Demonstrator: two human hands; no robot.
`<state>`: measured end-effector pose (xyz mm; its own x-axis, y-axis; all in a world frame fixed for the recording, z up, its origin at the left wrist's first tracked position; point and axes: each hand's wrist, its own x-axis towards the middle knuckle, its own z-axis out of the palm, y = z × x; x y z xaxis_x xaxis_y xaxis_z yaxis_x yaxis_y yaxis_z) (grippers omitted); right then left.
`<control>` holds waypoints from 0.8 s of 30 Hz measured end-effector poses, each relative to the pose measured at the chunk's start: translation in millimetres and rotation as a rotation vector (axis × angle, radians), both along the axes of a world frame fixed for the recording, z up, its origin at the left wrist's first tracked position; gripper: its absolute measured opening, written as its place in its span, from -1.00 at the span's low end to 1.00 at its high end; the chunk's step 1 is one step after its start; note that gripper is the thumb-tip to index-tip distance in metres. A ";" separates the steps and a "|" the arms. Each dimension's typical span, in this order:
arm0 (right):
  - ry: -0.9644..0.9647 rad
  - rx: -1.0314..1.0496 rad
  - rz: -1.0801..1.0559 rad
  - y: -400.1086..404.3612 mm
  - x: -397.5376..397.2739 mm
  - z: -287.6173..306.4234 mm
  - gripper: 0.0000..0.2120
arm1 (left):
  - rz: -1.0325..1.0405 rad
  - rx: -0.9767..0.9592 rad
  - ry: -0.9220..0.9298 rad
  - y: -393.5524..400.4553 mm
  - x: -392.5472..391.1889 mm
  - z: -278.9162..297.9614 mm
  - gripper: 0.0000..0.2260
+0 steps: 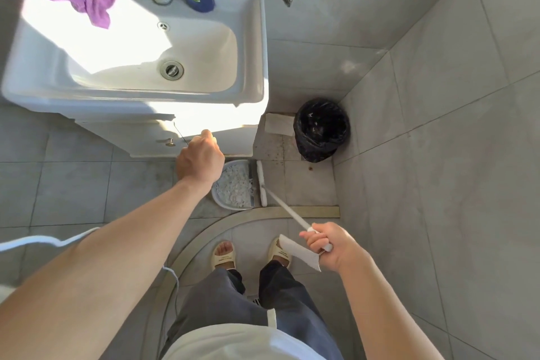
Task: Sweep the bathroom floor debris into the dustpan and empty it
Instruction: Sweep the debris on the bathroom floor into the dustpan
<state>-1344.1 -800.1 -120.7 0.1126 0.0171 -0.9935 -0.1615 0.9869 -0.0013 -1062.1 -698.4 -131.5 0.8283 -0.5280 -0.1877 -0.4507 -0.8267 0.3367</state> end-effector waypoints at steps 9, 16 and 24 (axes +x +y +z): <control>0.005 -0.035 0.059 -7.3 -11.5 12.1 -0.70 | -0.002 -0.001 0.022 5.7 6.5 2.0 -0.81; -0.003 0.022 0.023 10.9 13.0 1.8 -0.70 | -0.008 -0.010 0.033 12.5 4.6 3.5 -0.80; -0.028 -0.023 0.091 7.7 -31.7 37.0 -0.71 | -0.005 -0.018 0.025 31.7 11.7 -0.1 -0.83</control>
